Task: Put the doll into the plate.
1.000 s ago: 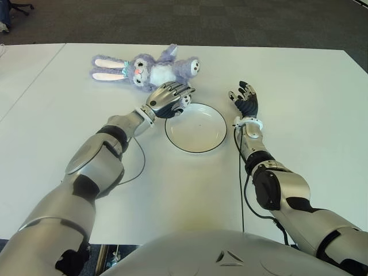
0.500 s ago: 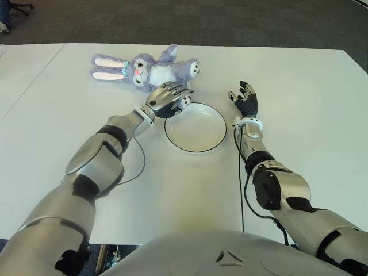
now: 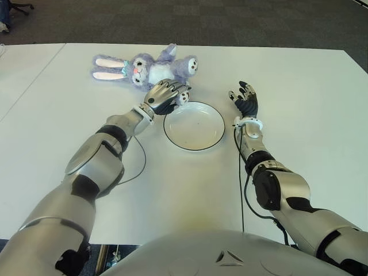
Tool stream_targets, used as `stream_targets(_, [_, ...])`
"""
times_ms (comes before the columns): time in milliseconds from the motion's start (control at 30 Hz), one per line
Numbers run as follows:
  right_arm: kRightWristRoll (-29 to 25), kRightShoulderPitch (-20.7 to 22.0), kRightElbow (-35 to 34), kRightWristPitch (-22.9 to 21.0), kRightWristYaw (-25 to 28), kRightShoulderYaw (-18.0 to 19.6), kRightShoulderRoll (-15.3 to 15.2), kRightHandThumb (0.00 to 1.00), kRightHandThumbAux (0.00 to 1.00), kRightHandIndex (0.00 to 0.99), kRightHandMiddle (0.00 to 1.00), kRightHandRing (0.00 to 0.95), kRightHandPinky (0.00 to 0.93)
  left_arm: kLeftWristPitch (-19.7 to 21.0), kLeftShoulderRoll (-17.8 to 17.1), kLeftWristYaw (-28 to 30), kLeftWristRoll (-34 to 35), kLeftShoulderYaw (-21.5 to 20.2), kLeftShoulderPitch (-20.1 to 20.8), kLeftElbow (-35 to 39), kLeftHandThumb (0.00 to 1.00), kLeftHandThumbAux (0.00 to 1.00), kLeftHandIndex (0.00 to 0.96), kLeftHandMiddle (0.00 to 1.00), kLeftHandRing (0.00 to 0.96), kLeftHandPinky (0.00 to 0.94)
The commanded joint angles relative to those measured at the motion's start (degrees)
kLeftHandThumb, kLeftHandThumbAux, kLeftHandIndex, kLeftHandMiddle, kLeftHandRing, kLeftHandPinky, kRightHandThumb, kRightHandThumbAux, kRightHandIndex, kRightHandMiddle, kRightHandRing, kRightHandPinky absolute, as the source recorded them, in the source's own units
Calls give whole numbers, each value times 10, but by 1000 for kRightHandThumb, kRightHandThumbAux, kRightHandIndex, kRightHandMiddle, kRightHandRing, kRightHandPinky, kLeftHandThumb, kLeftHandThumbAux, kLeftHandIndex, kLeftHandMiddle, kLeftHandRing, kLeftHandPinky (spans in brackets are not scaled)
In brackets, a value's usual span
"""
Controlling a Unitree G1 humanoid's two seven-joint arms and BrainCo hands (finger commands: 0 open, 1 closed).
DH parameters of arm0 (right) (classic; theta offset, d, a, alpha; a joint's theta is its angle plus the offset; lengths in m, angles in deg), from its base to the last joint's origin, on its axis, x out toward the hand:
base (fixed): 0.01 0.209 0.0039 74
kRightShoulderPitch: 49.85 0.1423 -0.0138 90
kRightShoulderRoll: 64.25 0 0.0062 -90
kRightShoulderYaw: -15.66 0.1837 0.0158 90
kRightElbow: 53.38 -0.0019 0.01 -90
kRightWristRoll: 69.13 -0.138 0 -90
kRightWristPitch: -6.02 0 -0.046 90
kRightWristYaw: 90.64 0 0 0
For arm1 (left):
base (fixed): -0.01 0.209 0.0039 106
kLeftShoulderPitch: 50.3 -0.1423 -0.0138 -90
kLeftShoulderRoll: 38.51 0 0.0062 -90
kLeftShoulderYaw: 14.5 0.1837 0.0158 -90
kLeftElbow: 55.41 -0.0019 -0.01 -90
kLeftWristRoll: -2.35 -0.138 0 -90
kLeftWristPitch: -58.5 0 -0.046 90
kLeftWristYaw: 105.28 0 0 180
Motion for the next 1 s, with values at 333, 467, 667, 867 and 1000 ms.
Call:
stream_targets(333, [-9,-92,66,-93,-2,9,15,423,882,196,131,88,84,11,11,34,33,-26,-7,-5,842,662,411,499,573,559])
stream_targets(467, [-10,-92,66,-92,-2,11,15,418,884,195,132,90,78,15,13,39,35,-32,-7,-4,842,662,412,500,587,568])
stream_targets(667, [-12,-93,66,-89,0,13,15,433,879,205,140,105,111,17,16,46,47,-44,-10,-3,841,661,411,530,618,579])
stream_targets(867, [-14,-93,66,-89,3,15,15,442,876,208,142,108,106,16,16,44,52,-46,-11,-2,841,661,412,535,625,579])
stream_targets(1000, [-15,-93,66,-89,4,17,16,455,873,215,144,110,112,16,16,42,51,-49,-12,-1,840,661,413,538,626,582])
